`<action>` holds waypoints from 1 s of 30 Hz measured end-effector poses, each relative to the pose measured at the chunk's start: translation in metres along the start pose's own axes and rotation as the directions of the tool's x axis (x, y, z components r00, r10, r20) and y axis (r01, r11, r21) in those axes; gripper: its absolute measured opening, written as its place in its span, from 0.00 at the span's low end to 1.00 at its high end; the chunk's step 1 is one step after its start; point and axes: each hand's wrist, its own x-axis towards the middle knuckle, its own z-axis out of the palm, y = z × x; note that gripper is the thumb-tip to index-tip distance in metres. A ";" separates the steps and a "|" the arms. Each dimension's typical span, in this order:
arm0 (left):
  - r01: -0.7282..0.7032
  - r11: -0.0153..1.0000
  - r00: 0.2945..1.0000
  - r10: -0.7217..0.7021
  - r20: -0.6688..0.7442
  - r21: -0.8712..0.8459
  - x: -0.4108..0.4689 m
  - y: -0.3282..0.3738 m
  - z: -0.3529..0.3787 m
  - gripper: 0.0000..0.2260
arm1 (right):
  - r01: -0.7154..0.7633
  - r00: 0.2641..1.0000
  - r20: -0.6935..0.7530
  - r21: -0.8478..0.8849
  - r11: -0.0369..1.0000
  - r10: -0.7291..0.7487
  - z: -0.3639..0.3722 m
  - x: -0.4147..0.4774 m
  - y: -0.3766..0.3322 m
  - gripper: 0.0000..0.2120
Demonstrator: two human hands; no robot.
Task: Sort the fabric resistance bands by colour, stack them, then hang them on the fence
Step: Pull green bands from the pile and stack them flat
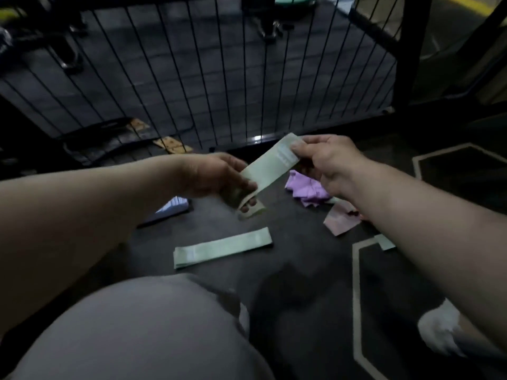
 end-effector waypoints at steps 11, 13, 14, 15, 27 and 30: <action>0.491 0.866 0.822 -0.424 -0.380 0.096 -0.003 -0.179 -0.096 0.16 | -0.403 0.904 -0.184 -0.075 0.912 0.385 0.018 0.077 0.180 0.05; 0.515 0.856 0.760 -0.435 -0.483 0.039 0.000 -0.206 -0.100 0.13 | -0.433 0.895 -0.187 -0.137 0.891 0.406 0.016 0.083 0.200 0.05; 0.517 0.856 0.731 -0.430 -0.530 0.019 0.004 -0.218 -0.100 0.13 | -0.432 0.896 -0.193 -0.173 0.885 0.400 0.015 0.087 0.210 0.05; 0.516 0.857 0.703 -0.423 -0.571 0.000 0.007 -0.228 -0.097 0.11 | -0.422 0.902 -0.202 -0.222 0.879 0.382 0.014 0.090 0.219 0.04; 0.398 0.916 0.592 -0.295 -0.750 -0.046 0.041 -0.288 -0.077 0.06 | -0.165 0.986 -0.147 -0.723 0.671 0.084 0.002 0.104 0.264 0.05; 0.441 0.898 0.554 -0.272 -0.787 0.000 0.044 -0.293 -0.076 0.06 | -0.144 0.989 -0.127 -0.770 0.621 0.072 0.001 0.106 0.266 0.06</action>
